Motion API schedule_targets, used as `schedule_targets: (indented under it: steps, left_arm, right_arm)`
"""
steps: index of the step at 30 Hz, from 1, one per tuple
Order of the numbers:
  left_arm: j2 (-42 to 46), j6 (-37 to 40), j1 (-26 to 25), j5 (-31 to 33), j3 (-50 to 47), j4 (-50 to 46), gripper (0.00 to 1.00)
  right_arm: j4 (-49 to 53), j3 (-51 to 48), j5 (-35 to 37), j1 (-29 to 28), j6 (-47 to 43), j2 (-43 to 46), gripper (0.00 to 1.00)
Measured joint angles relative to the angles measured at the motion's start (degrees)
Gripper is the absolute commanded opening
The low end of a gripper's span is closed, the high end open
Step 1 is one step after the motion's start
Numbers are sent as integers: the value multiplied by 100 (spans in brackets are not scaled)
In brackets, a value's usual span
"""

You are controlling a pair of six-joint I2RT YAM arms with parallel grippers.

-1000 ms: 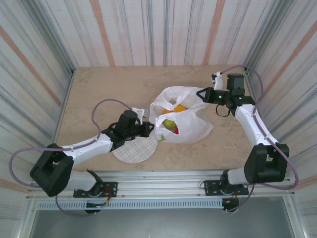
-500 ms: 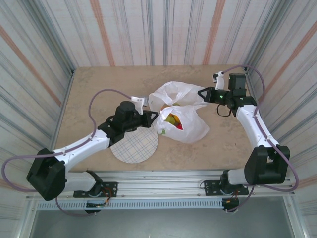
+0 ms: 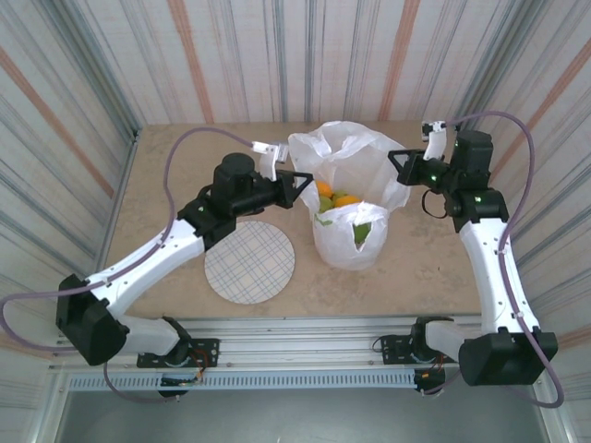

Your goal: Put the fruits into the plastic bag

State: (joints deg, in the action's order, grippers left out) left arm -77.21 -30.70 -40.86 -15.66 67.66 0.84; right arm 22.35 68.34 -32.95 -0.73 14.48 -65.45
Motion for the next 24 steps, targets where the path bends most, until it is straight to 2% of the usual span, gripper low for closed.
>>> schedule_targets:
  steps: [7, 11, 19, 24]
  left_arm:
    - [-730, 48, 116, -107, 142, -125, 0]
    - [-1128, 50, 166, -109, 214, -153, 8]
    - [-1530, 39, 415, -149, 264, -192, 35]
    - [-1482, 195, 417, -72, 273, -260, 52]
  right_arm:
    - [-55, -531, 39, -4, 15, -184, 0]
    - [-170, -568, 63, -4, 15, -376, 3]
    - [-306, -568, 168, -4, 52, -675, 22]
    - [-282, -483, 173, -4, 142, -675, 41]
